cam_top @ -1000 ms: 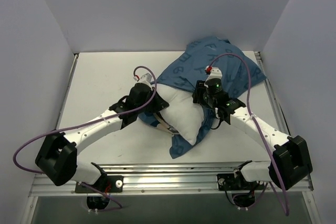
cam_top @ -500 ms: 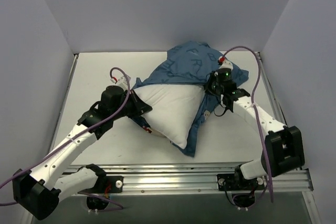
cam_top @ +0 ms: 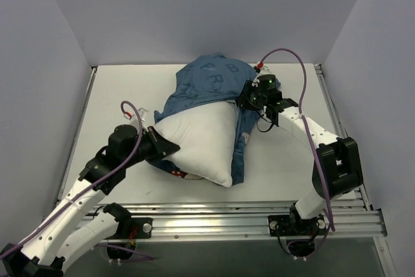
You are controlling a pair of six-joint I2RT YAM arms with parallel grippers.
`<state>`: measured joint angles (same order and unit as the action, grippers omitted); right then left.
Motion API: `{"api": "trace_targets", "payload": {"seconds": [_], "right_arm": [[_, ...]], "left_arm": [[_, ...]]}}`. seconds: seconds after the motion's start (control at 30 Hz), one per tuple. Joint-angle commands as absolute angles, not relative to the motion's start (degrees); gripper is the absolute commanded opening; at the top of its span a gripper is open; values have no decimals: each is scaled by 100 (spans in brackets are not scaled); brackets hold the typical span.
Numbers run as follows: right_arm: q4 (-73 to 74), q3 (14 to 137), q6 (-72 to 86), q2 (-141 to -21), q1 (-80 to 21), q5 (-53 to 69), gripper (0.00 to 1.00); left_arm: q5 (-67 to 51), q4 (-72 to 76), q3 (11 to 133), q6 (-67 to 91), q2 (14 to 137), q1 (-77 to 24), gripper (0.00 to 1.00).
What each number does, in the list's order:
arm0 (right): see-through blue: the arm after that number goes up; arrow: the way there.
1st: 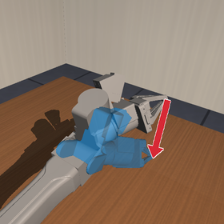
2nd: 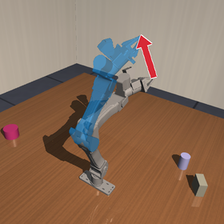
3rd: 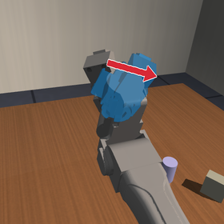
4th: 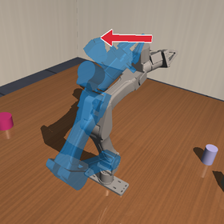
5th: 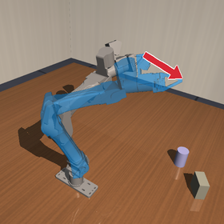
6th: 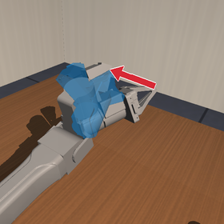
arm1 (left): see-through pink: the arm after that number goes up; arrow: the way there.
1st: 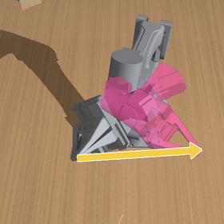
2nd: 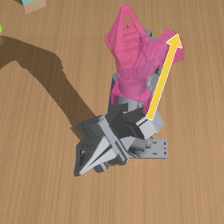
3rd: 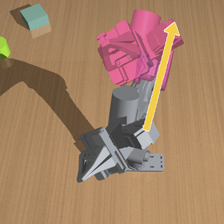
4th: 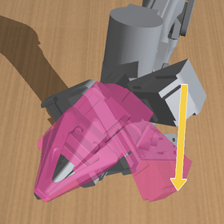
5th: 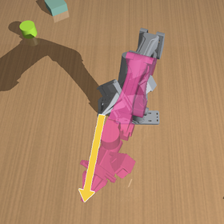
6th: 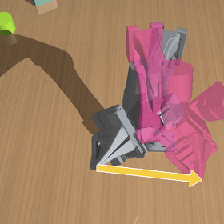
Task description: Remove the pillowcase from the pillow
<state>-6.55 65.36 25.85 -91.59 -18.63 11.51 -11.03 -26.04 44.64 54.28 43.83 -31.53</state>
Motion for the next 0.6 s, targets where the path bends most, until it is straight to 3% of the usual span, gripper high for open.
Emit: {"api": "trace_targets", "payload": {"seconds": [0.0,0.03,0.1,0.17,0.2,0.33,0.4,0.43,0.57], "right_arm": [[-888,6575,2434,-8808,-1819,641,34],[-783,6487,2426,-8589,-1828,676,41],[-616,6416,2391,-8351,-1846,677,58],[-317,6346,2347,-7983,-1846,650,66],[-203,6311,2329,-7859,-1854,624,73],[411,6083,2338,-7252,-1872,475,81],[570,5942,2347,-6962,-1890,527,81],[684,5881,2338,-6787,-1924,562,82],[861,5678,2320,-6496,-2205,747,83]], "left_arm": [[-767,-1162,4315,5784,4858,-3811,2],[-573,-960,4402,5592,5043,-3997,2],[-273,-905,4824,5397,5711,-4444,17],[-168,-923,5114,5081,6272,-4745,33],[-54,-949,5350,4976,6415,-4903,57],[281,-1605,6123,4064,6793,-5378,93],[404,-1941,6458,3763,6838,-5362,100],[657,-2290,6782,3466,6838,-5344,95],[1476,-2716,7031,3146,6663,-4968,95]]}}
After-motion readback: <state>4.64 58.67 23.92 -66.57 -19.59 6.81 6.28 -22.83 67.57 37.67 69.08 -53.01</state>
